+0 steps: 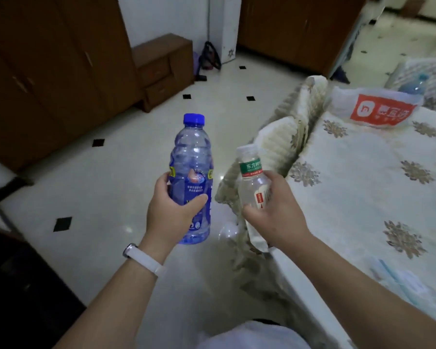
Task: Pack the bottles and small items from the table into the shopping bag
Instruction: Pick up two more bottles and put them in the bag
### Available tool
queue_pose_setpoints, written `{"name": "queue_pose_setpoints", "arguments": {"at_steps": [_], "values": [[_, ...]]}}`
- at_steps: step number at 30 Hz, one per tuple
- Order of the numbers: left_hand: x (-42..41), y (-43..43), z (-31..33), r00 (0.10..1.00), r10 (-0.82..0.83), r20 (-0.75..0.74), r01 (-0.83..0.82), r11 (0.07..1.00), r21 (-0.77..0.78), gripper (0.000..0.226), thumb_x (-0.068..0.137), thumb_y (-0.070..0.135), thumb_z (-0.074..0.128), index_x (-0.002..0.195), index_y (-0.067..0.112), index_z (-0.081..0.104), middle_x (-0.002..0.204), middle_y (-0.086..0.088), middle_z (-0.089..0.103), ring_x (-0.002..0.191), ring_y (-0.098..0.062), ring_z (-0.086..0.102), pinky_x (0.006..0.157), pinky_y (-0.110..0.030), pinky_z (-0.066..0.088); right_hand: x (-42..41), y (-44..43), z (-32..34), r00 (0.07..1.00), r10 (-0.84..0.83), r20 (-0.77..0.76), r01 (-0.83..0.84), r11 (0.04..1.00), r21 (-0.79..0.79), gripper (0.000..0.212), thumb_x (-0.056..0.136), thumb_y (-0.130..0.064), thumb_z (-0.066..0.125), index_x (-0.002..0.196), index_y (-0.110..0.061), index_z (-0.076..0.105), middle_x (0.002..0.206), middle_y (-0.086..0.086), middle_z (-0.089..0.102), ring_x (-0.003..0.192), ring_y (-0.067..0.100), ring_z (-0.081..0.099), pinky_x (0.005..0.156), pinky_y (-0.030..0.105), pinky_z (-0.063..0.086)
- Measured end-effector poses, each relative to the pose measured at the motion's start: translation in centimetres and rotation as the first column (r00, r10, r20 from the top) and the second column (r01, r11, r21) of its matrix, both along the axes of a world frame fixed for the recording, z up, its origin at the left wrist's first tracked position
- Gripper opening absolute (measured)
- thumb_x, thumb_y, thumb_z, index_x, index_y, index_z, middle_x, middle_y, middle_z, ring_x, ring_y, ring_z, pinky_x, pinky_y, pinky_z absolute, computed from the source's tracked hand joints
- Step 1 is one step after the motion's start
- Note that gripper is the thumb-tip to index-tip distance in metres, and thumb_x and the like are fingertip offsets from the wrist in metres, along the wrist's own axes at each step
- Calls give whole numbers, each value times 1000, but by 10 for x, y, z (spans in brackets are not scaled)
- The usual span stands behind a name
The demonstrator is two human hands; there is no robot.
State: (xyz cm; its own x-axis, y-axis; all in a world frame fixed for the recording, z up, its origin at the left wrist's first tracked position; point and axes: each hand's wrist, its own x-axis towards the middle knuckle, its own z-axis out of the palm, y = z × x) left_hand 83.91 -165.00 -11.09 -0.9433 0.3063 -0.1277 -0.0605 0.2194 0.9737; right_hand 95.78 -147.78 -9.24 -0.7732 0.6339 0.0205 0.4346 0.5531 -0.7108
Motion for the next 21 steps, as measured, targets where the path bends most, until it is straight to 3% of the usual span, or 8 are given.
{"name": "queue_pose_setpoints", "arguments": {"at_steps": [6, 12, 17, 19, 21], "values": [[-52, -58, 3, 993, 117, 8, -118, 992, 43, 66, 72, 19, 85, 128, 25, 49, 110, 11, 67, 90, -4, 70, 76, -33, 61, -77, -35, 3, 990, 142, 2, -142, 990, 23, 80, 69, -35, 74, 138, -32, 32, 121, -7, 53, 99, 12, 57, 84, 38, 51], [-126, -96, -17, 980, 198, 20, -198, 980, -18, 69, 64, 29, 86, 123, 33, 50, 110, 13, 68, 93, -8, 70, 79, -42, 61, -168, -56, -14, 973, 230, -9, -230, 973, -28, 79, 70, -31, 72, 138, -33, 31, 114, -3, 55, 92, 16, 59, 78, 38, 53], [-207, -106, -25, 969, 236, 66, -230, 969, -90, 73, 57, 39, 86, 122, 33, 52, 107, 11, 70, 92, -13, 72, 77, -46, 61, -271, -64, -27, 954, 292, -68, -298, 949, -103, 57, 67, -29, 72, 113, -42, 39, 109, -7, 52, 87, 11, 59, 72, 33, 51], [-240, -109, -19, 971, 231, 65, -222, 967, -127, 67, 63, 33, 87, 121, 32, 53, 105, 10, 71, 91, -13, 72, 75, -42, 61, -312, -66, -25, 951, 299, -77, -307, 943, -132, 54, 67, -29, 72, 111, -38, 42, 108, -7, 51, 85, 11, 59, 68, 29, 47], [-275, -111, -8, 970, 241, 16, -237, 961, -141, 62, 68, 21, 87, 118, 32, 52, 103, 12, 70, 90, -8, 71, 70, -29, 58, -351, -67, -19, 948, 303, -98, -315, 936, -156, 55, 68, -27, 73, 111, -38, 41, 107, -8, 50, 86, 11, 59, 65, 25, 44]]}}
